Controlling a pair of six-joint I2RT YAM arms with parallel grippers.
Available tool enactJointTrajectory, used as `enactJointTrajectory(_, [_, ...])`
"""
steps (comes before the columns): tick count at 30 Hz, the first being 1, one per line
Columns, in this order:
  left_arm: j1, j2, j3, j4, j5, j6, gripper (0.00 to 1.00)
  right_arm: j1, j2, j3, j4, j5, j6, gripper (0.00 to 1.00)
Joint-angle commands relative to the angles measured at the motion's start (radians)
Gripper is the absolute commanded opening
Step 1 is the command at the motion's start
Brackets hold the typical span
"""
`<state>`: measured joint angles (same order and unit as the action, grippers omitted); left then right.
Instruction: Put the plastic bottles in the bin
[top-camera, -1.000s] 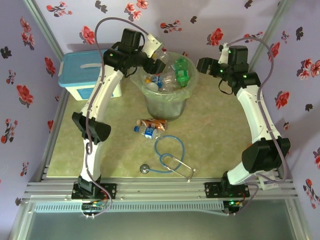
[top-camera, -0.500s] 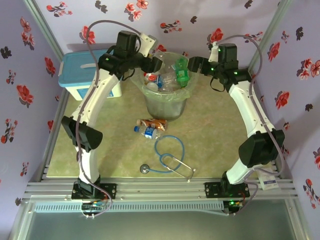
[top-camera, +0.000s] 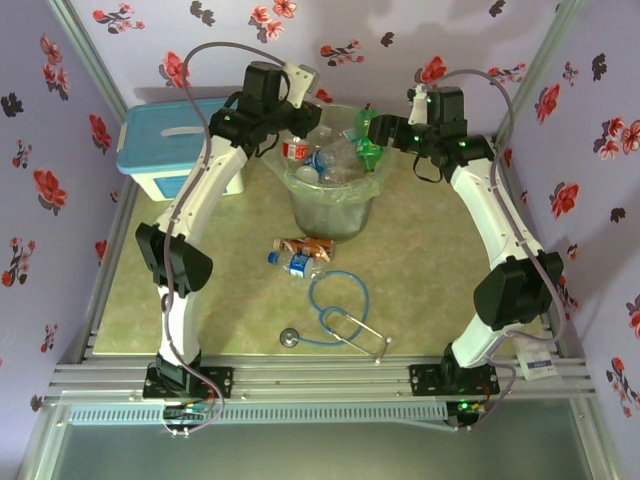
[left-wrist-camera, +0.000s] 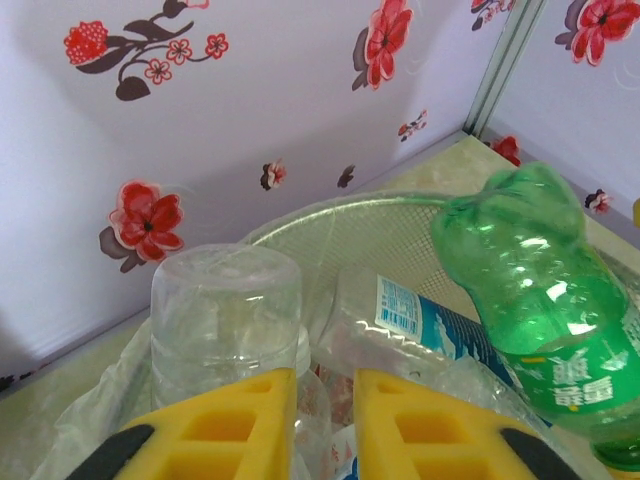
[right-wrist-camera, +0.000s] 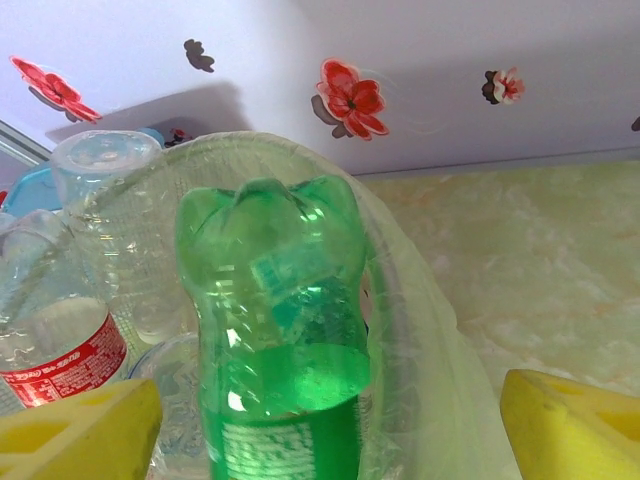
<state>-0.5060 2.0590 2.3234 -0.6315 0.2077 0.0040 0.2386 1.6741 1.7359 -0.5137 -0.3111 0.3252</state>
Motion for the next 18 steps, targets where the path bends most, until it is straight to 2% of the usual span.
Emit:
enactJointTrajectory(1, [-0.005,0.060,-0.055,-0.031,-0.015,-0.030,0.20,0.010,0.013,0.032,-0.013,0.016,-0.009,0.88])
enactJointTrajectory(10, [-0.002,0.063,-0.163,0.026,-0.011,-0.081,0.16,0.018,0.056,0.052,-0.029,0.014,-0.015,0.88])
enactJointTrajectory(18, [0.000,0.049,-0.265,0.075,-0.010,-0.100,0.13,0.041,0.067,0.063,-0.043,0.019,-0.024,0.84])
